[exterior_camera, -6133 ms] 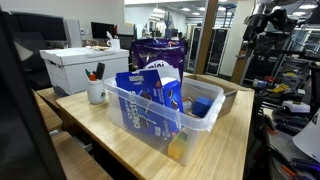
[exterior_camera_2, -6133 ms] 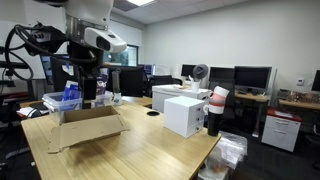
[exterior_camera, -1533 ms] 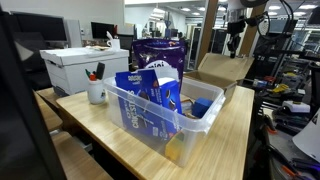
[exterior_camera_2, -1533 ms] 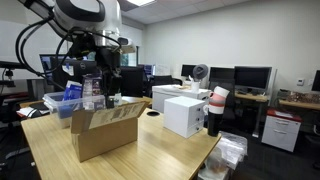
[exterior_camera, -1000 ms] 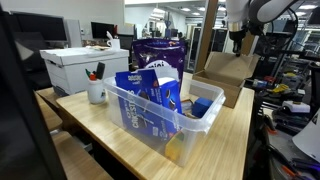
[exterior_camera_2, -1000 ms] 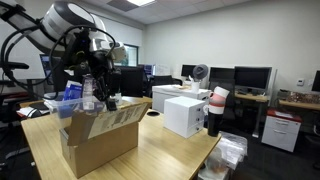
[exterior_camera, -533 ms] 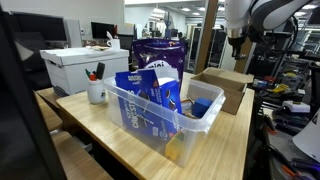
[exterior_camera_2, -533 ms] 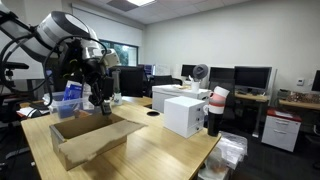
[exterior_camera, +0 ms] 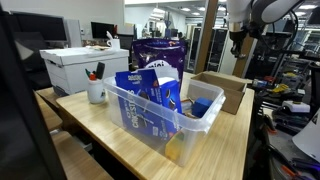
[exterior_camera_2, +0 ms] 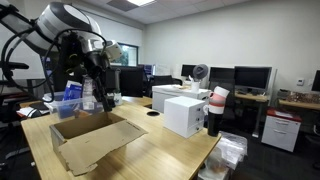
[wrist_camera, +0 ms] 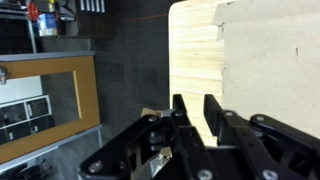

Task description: Close the cardboard box and position it nicely on the table top

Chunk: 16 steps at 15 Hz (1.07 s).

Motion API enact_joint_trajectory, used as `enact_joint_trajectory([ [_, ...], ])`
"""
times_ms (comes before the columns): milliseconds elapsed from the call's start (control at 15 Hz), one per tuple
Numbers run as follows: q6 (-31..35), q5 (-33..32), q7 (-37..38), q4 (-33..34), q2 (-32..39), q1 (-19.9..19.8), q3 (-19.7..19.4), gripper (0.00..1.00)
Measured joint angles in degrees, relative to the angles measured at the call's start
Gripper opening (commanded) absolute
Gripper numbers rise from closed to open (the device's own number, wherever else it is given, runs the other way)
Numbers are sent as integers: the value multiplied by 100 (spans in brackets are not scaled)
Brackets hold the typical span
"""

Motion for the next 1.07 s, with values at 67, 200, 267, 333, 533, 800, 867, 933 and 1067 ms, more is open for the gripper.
enact_joint_trajectory([
  [67,14,298,-247,62,2,-2,-150,59],
  [200,119,735,-766,178,11,-20,-482,68],
  [267,251,1114,-1290,268,24,-68,-774,77],
  [333,316,1289,-1559,312,34,-100,-918,82],
  [533,547,2125,-2668,443,98,-210,-1410,97],
  [800,633,3482,-4070,645,330,-278,-1958,100],
  [867,633,3836,-4367,696,410,-282,-2069,100],
  [933,625,4173,-4639,745,491,-283,-2162,100],
  [1067,581,4955,-5233,846,690,-283,-2336,100],
])
